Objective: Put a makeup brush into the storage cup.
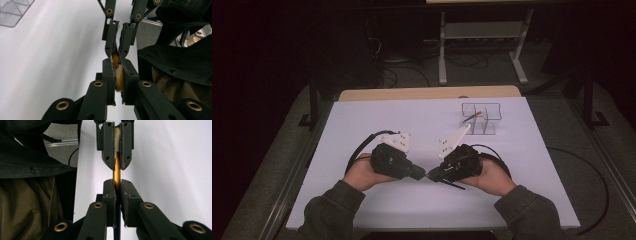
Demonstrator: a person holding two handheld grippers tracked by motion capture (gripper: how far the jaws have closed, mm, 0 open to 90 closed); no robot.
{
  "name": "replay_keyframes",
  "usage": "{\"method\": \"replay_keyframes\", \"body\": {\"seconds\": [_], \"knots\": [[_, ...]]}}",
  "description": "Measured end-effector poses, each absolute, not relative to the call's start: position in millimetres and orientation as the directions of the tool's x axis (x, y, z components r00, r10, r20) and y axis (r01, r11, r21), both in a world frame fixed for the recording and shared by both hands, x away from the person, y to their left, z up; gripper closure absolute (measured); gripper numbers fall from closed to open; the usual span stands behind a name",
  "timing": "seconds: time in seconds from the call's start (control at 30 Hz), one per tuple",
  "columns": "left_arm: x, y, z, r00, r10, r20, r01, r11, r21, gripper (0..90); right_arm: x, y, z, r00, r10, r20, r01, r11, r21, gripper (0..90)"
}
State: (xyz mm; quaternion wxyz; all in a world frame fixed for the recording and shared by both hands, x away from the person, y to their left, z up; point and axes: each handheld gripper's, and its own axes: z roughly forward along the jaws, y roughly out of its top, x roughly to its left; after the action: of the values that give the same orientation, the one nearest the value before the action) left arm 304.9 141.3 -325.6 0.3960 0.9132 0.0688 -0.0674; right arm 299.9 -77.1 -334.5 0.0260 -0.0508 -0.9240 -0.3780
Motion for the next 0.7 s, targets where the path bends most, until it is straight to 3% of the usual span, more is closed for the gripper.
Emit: {"method": "replay_keyframes", "body": {"seconds": [0.7], "knots": [[305, 129, -319, 0.984, 0.067, -0.167, 0.162, -0.734, 0.659, 84.2, 298, -72, -334, -0.996, 0.078, 0.047, 0.09, 0.758, 0.645, 76.6]]}}
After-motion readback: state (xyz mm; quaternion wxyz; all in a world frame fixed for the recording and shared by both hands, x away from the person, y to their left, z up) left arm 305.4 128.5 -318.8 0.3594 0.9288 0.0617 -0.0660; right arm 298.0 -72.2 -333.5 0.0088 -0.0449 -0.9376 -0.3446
